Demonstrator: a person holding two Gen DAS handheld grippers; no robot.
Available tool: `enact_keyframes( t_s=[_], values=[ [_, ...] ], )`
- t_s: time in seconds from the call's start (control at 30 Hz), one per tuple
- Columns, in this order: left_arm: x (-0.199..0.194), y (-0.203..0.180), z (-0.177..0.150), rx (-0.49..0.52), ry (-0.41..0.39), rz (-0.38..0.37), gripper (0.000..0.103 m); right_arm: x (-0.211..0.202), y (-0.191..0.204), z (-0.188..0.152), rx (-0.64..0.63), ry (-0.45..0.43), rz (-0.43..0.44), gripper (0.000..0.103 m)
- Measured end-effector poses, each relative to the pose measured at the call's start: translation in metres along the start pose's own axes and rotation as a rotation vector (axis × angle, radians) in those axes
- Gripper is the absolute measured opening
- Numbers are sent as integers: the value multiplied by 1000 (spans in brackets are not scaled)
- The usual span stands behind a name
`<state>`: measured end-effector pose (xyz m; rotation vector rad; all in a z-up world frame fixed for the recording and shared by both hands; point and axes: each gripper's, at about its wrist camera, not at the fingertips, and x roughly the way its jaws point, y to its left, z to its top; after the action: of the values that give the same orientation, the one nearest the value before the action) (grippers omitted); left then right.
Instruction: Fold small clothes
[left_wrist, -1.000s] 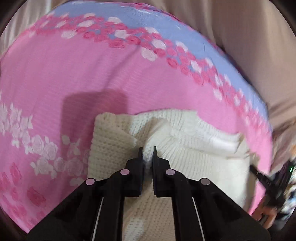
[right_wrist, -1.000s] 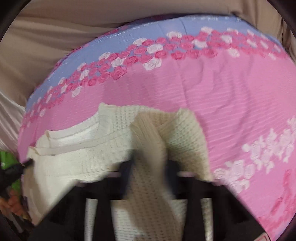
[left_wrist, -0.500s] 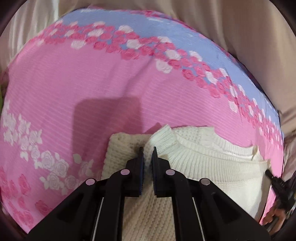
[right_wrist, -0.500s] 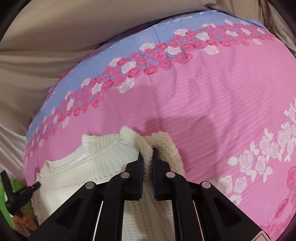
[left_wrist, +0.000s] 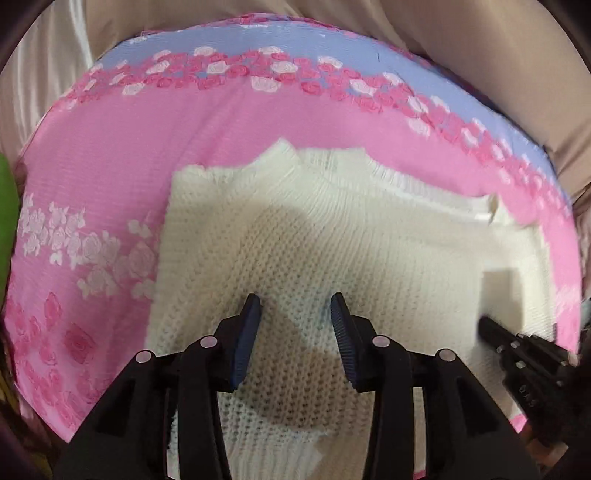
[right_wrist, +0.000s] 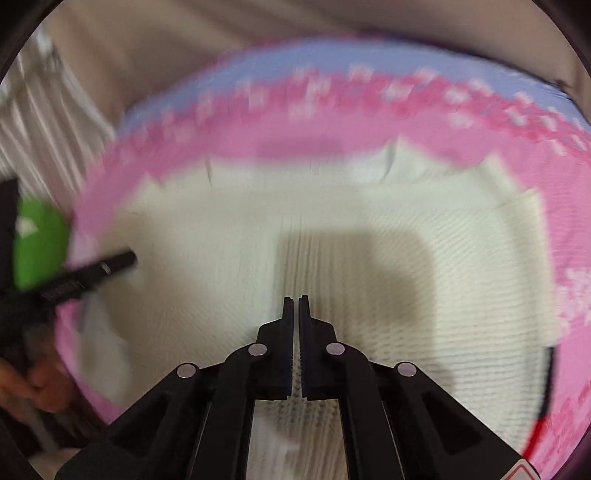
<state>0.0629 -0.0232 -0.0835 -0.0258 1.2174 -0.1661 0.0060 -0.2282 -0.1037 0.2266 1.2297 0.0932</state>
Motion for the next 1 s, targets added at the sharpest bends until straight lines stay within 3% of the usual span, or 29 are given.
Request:
enact_keyframes(
  t_s=[0.03, 0.1, 0.2, 0.27, 0.33, 0.43, 0.5, 0.6, 0.67, 0.7, 0.8, 0.9, 1.0],
  values=[
    [-2, -1, 1, 13, -5, 5, 38, -3, 1, -1, -1, -39, 1, 0],
    [-3, -2, 2, 26, 7, 5, 38, -14, 3, 5, 16, -16, 4, 0],
    [-2, 1, 2, 9, 6, 1, 38, -37, 7, 14, 34, -67, 72, 0],
    [-3, -1, -1, 7, 6, 3, 38, -24, 18, 15, -24, -42, 47, 0],
    [-5, -2, 0, 13, 12, 7, 38, 8, 23, 10, -66, 50, -11, 0],
    [-9, 0, -2, 4, 7, -4, 38, -2, 30, 20, -40, 23, 6, 0],
    [-9, 2, -4, 0, 3, 2, 38, -21, 39, 27, -42, -38, 70, 0],
    [-10, 4, -5, -4, 5, -5, 38, -13, 56, 33, -148, -42, -5, 0],
    [-12, 5, -5, -5, 5, -5, 38, 20, 53, 33, -159, 53, -44, 0],
    [-14, 8, -6, -13, 7, -10, 38, 21, 50, 33, -149, 20, -22, 0],
    [-31, 23, -6, -73, -20, -44, 40, 6, 50, 41, -112, 36, -5, 0],
    [-46, 58, -4, -207, -60, -64, 57, -20, 43, 50, -71, -20, 40, 1],
    [-35, 87, -6, -321, -14, -85, 59, -22, 34, 56, -38, -21, 60, 2]
  ],
)
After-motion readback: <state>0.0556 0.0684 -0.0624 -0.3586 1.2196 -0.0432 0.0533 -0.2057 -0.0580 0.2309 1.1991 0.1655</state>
